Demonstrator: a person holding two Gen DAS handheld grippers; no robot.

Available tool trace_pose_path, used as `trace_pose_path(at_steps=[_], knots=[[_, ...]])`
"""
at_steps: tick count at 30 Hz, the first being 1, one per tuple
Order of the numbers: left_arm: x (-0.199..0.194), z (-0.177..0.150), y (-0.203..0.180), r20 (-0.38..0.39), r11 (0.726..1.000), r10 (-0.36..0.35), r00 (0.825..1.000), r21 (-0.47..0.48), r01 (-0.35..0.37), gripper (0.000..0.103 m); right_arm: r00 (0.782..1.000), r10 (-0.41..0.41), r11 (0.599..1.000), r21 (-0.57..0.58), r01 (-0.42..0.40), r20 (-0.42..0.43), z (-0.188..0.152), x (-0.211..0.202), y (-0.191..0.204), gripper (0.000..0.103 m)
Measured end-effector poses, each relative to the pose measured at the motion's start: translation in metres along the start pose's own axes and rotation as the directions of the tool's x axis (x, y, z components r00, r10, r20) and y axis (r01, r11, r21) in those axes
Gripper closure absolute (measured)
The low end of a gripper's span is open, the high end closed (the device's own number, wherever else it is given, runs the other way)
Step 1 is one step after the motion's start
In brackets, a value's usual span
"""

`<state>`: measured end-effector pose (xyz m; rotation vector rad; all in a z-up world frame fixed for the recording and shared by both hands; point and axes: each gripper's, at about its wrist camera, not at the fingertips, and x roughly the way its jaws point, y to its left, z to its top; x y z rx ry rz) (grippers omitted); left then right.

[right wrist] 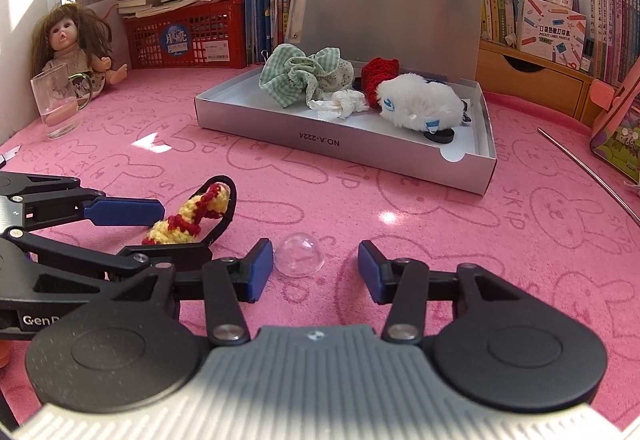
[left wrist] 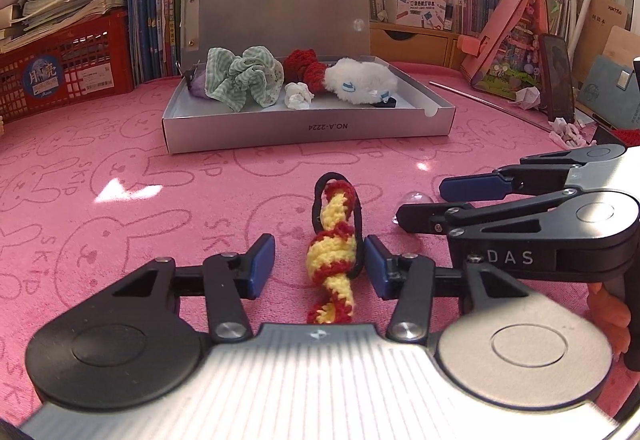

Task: Organize objects
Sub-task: 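Close the left tool on the knitted snake while the right tool approaches the clear ball, then carry the snake in the left tool and clear ball in the right tool into the box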

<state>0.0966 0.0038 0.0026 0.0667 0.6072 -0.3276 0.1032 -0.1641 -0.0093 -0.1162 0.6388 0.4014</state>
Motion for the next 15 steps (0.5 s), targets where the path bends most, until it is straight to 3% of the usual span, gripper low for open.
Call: trace_pose_path(at_steps=[3,7,15], knots=[[-0.001,0.002,0.001,0.001,1.000,-0.018,1.000,-0.021,0.018,0.070,1.000,0.006,1.000,-0.005,-0.006,-0.001,0.000,-0.001,0.001,0.059],[-0.003,0.004,-0.001,0.011,1.000,-0.017,1.000,-0.013,0.017,0.071,1.000,0.005,1.000,-0.016,-0.005,-0.001,0.001,-0.002,0.005,0.070],[-0.001,0.012,0.001,0.007,1.000,-0.007,1.000,-0.024,0.007,0.071,1.000,-0.005,1.000,-0.002,0.005,-0.001,0.002,-0.003,0.003,0.071]])
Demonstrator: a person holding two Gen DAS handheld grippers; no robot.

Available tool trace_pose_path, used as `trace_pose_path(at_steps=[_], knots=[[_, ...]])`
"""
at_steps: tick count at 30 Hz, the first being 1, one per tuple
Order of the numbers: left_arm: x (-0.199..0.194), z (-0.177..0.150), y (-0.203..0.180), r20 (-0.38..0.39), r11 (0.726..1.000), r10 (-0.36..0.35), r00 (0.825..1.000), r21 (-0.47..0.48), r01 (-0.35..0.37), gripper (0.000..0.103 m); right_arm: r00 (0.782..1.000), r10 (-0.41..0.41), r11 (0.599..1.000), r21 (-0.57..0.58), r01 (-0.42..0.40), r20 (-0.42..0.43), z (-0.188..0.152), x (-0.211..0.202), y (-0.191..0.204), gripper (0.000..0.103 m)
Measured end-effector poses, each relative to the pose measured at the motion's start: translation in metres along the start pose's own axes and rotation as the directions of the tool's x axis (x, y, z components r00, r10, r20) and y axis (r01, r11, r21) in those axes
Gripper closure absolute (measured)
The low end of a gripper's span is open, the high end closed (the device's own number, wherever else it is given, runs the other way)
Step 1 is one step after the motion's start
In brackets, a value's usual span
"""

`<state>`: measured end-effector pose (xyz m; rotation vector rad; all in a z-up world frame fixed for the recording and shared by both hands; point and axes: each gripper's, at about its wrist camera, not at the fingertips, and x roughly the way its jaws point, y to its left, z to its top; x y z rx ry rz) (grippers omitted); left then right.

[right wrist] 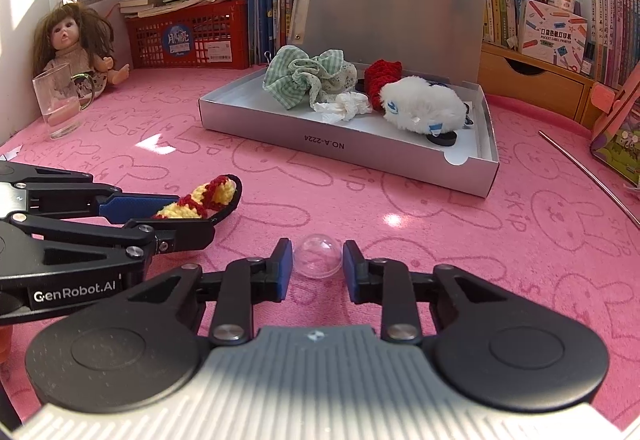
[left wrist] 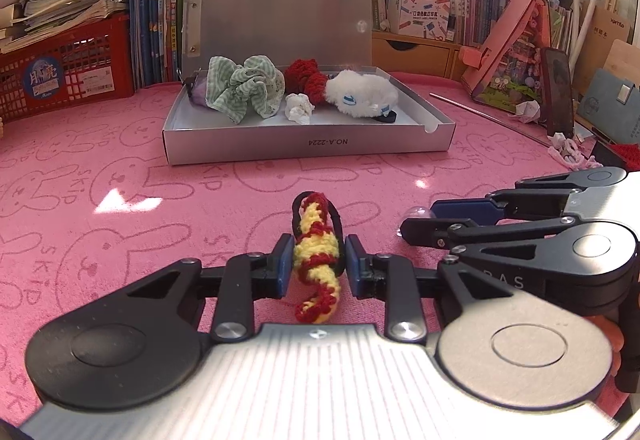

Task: Organize objects
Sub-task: 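Carry the snake in the left tool and clear ball in the right tool into the box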

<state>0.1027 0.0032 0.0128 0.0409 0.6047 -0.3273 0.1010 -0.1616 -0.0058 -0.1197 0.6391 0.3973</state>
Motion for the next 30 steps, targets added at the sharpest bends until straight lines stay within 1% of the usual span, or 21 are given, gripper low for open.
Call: trace_pose_path(at_steps=[14,20,24,27,30], knots=[[0.004,0.014,0.001,0.009,1.000,0.001,1.000,-0.021,0.000,0.071,0.999,-0.036,0.998,0.052,0.035,0.020,0.010,-0.004,-0.014,0.071],[0.008,0.027,0.001,0.034,1.000,0.006,0.999,-0.023,-0.006,0.071,0.998,-0.058,0.996,0.068,0.056,0.032,0.015,-0.005,-0.019,0.071],[0.019,0.044,0.005,0.062,0.999,0.017,0.998,-0.040,-0.014,0.071,0.995,-0.087,0.993,0.082,0.082,0.054,0.024,-0.003,-0.024,0.071],[0.030,0.061,0.011,0.074,0.997,0.032,0.997,-0.071,-0.027,0.071,0.992,-0.099,0.989,0.118,0.090,0.077,0.038,0.000,-0.032,0.071],[0.044,0.080,0.017,0.093,0.996,0.060,0.994,-0.078,-0.053,0.071,0.990,-0.102,0.983,0.163,0.086,0.094,0.053,0.004,-0.042,0.071]])
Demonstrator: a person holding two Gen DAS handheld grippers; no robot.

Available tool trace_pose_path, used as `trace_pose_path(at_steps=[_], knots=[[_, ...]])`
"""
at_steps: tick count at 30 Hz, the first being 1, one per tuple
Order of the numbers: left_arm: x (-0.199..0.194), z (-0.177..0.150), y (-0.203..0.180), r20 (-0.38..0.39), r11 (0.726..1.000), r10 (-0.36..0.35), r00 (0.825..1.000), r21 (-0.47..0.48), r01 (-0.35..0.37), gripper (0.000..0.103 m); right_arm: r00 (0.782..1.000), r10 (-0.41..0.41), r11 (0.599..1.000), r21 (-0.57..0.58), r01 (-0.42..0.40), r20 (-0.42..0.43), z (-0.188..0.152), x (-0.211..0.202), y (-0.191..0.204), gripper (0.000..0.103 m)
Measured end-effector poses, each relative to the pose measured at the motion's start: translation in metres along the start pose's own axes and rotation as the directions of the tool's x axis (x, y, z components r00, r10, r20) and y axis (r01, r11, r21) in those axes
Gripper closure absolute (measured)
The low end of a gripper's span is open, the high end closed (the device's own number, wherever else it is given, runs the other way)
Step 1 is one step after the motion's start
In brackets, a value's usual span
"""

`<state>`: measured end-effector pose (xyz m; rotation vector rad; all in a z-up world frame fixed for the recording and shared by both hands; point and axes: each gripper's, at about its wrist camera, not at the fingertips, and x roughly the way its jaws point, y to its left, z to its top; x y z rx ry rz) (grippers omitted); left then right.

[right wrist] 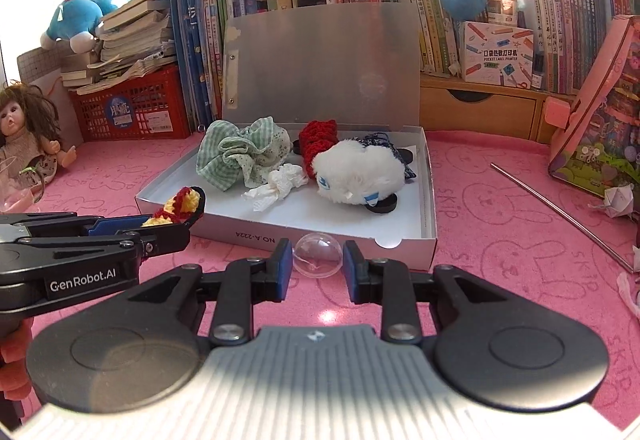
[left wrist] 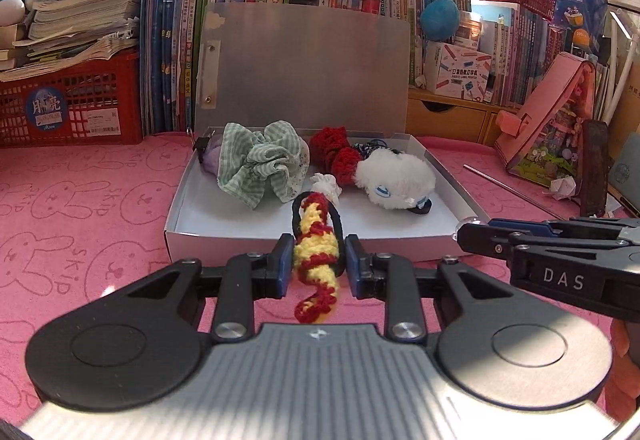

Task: Organize objects
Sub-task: 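Carry the snake in the left tool and clear ball in the right tool into the box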

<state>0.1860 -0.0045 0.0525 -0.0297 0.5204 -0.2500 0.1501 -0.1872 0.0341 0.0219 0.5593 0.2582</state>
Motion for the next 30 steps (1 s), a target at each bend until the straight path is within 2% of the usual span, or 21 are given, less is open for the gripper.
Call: trace_pose_path(at_steps=[5,8,12,17,20,22,23,24,27,30], knots=[[0.028,0.026,0.009,0.022,0.999,0.043,0.999,-0.012,-0.043,0.071,0.999,-0.029,0.998,0.063,0.027,0.018,0.027,0.019,-0.014,0.071],[0.049,0.037,0.014,0.009,0.998,0.065,0.998,-0.026,-0.064,0.071,0.999,-0.046,0.995,0.090,0.046,0.008,0.037,0.035,-0.022,0.071],[0.070,0.040,0.016,-0.014,0.996,0.085,0.996,-0.013,-0.086,0.071,0.998,-0.060,0.990,0.124,0.063,-0.026,0.041,0.055,-0.030,0.071],[0.094,0.036,0.016,-0.053,0.994,0.106,0.993,-0.004,-0.106,0.071,0.993,-0.093,0.990,0.097,0.099,-0.070,0.036,0.079,-0.028,0.071],[0.097,0.032,0.018,-0.064,0.994,0.110,0.992,-0.012,-0.111,0.069,0.992,-0.102,0.990,0.094,0.109,-0.080,0.031,0.084,-0.027,0.062],[0.096,0.030,0.018,-0.071,0.994,0.104,0.992,-0.013,-0.105,0.055,0.992,-0.101,0.989,0.098,0.109,-0.075,0.030,0.083,-0.026,0.047],[0.093,0.029,0.018,-0.069,0.994,0.103,0.992,-0.014,-0.104,0.042,0.993,-0.098,0.990,0.099,0.105,-0.069,0.029,0.082,-0.026,0.045],[0.090,0.028,0.018,-0.066,0.995,0.102,0.993,-0.012,-0.103,0.036,0.993,-0.101,0.990,0.097,0.106,-0.064,0.029,0.080,-0.025,0.042],[0.073,0.025,0.018,-0.050,0.996,0.088,0.995,-0.003,-0.088,0.024,0.994,-0.102,0.991,0.086,0.105,-0.043,0.029,0.071,-0.022,0.036],[0.051,0.016,0.015,-0.038,0.996,0.092,0.995,0.019,-0.092,0.021,0.994,-0.103,0.991,0.083,0.105,-0.026,0.025,0.056,-0.019,0.033]])
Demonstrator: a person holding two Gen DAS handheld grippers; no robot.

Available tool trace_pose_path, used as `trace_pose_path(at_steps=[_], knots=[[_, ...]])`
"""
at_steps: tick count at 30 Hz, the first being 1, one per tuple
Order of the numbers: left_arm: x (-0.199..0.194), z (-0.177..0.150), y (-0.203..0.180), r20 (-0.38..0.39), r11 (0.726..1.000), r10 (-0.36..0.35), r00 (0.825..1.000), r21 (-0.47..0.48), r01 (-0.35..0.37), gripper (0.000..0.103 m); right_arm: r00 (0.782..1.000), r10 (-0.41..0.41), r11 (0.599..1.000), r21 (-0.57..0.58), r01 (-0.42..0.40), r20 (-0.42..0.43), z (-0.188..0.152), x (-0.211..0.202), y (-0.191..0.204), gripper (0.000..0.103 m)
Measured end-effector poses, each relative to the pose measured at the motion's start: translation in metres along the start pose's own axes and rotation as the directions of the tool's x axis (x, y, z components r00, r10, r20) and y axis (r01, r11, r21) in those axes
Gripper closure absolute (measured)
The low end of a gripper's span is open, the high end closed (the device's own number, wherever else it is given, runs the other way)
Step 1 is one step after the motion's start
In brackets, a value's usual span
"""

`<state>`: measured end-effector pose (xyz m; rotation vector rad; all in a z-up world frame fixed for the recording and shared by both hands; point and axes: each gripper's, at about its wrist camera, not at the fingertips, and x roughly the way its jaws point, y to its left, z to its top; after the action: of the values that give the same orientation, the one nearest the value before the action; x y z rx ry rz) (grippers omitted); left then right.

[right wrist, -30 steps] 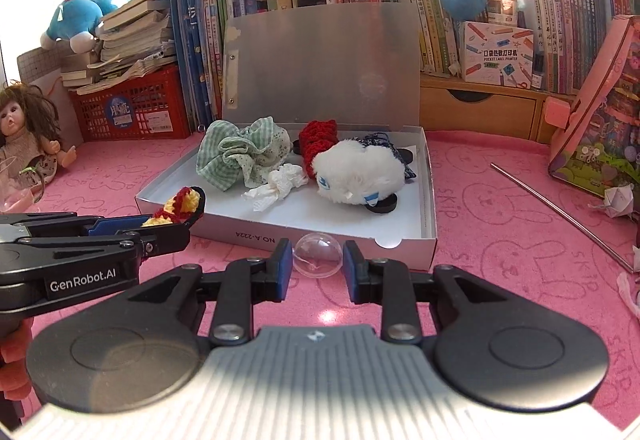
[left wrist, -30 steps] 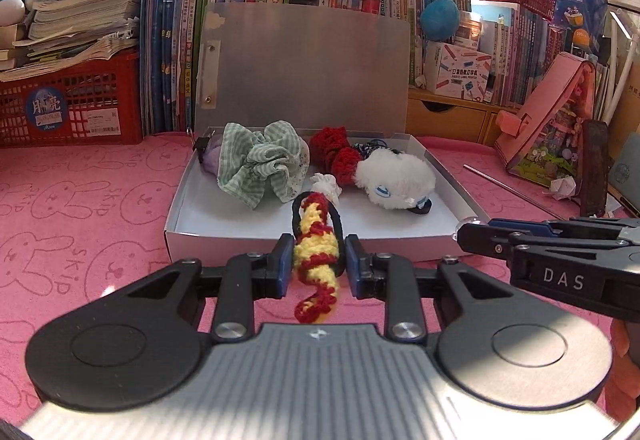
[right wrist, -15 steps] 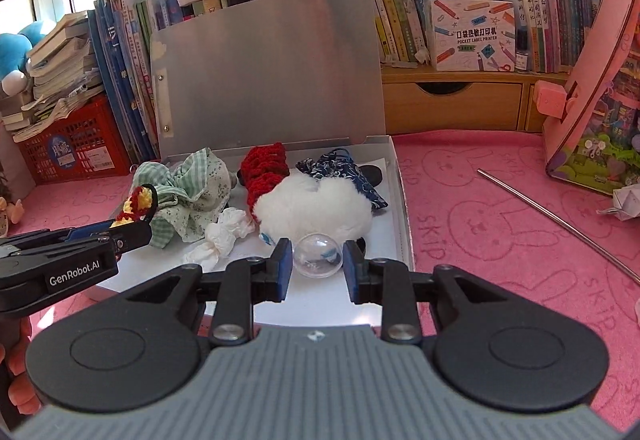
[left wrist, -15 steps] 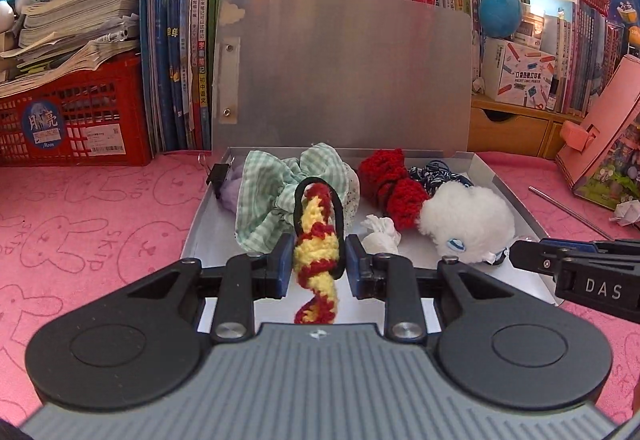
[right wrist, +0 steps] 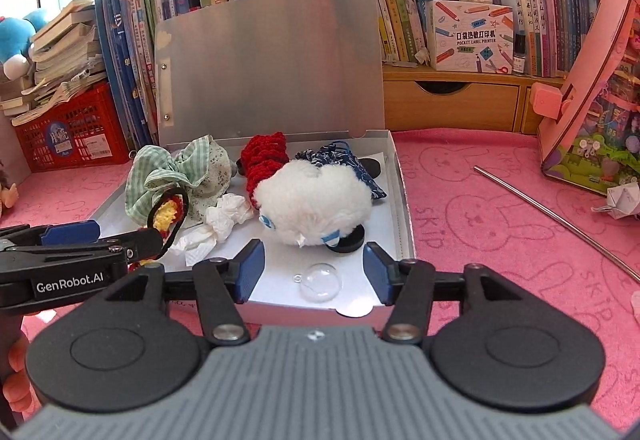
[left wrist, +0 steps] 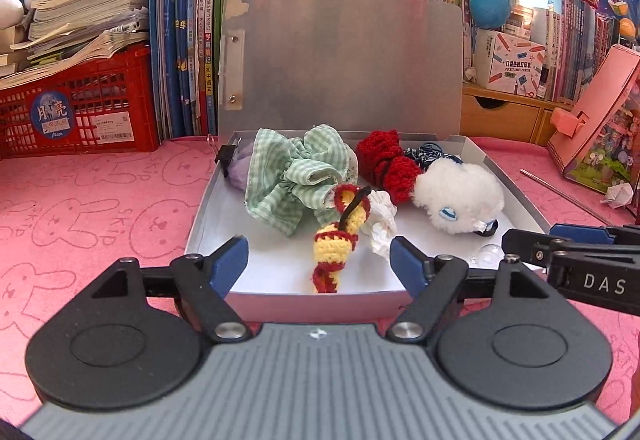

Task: Organize objects
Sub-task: 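Open both tools to drop the snake and ball, then withdraw from the box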

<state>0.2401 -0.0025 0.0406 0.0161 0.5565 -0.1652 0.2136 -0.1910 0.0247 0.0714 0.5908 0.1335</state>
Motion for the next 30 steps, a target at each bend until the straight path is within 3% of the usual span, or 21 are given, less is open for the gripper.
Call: trace_pose_path(at_steps=[8,14,26,30], knots=[[-0.065,-0.058,0.010,-0.037,0.999,-0.006,0.999,-0.042,0.005,0.013,1.000,0.003,1.000,-0.015,-0.003,-0.019,-0.043,-0.048,0.002,0.019],[-0.077,-0.092,0.008,-0.082,0.999,0.012,0.997,-0.031,-0.014,0.011,0.999,-0.001,1.000,-0.025,0.000,-0.052,-0.075,-0.066,0.009,0.015],[-0.073,-0.092,0.007,-0.105,1.000,0.021,0.994,-0.019,-0.023,0.000,0.994,-0.068,0.995,-0.075,0.061,-0.090,-0.086,-0.060,0.018,0.000],[-0.071,-0.093,0.002,-0.117,0.999,0.040,0.992,0.006,-0.039,0.000,0.993,-0.073,0.995,-0.080,0.066,-0.092,-0.087,-0.059,0.019,0.000]])
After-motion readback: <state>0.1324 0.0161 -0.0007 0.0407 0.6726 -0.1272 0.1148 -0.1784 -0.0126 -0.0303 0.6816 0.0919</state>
